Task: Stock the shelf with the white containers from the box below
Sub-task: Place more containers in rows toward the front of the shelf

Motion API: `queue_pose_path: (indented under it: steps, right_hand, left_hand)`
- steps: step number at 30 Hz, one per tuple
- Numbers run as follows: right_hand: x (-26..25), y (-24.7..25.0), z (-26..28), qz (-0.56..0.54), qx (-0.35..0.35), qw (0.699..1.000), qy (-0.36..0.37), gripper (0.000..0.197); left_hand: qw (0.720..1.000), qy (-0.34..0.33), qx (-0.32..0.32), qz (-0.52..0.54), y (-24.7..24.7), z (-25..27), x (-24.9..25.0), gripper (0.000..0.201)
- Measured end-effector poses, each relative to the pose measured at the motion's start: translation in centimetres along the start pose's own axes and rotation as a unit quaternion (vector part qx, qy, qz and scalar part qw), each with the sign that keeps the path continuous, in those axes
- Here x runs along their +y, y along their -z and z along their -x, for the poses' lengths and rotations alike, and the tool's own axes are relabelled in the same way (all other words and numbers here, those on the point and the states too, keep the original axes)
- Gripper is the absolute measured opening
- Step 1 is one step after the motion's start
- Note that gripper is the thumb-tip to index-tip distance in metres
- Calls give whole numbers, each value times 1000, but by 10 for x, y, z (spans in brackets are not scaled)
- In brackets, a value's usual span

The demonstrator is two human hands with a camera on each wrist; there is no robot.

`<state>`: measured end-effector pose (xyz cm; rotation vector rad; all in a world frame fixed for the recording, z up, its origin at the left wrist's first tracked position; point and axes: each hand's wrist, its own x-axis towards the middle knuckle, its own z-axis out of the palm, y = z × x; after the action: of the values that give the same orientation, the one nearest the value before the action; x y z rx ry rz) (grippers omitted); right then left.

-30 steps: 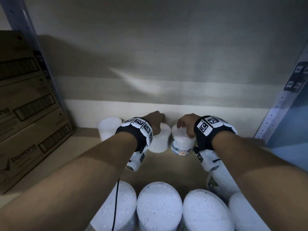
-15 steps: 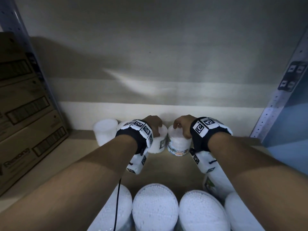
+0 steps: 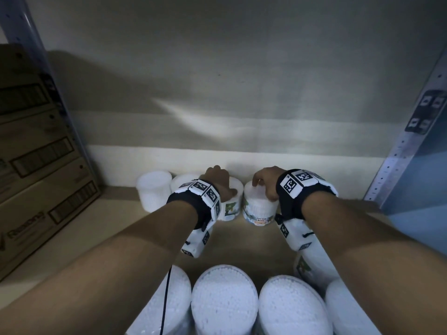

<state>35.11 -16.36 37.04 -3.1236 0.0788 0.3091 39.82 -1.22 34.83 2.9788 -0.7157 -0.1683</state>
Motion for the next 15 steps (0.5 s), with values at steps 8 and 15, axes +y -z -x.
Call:
queue_pose_path:
  steps: [8,15]
  right_hand:
    - [0,-1,0,2,2,1000,4,52]
    - [3,-2,-1,-1,6,1000,11,52]
  left_hand:
    - [999,-25,-6,27,3,2,-3,54]
    - [994,-69,-45,68,13,3,-7,53]
